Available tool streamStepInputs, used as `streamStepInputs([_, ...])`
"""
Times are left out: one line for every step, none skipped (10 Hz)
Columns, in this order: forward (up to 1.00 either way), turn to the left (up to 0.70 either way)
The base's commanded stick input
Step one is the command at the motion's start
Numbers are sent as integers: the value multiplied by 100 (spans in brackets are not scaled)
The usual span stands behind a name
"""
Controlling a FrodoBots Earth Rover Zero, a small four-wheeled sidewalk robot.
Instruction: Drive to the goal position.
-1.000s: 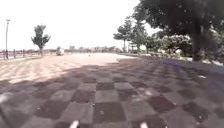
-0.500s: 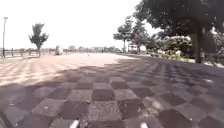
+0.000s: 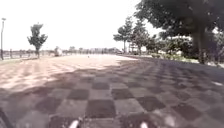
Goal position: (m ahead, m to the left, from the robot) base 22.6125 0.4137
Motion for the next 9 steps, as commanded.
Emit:
streamStepInputs([70,0])
streamStepInputs([70,0])
streamStepInputs([70,0])
streamStepInputs([70,0])
streamStepInputs([70,0])
streamStepInputs([70,0])
streamStepInputs([70,0])
streamStepInputs([70,0])
streamStepInputs([70,0])
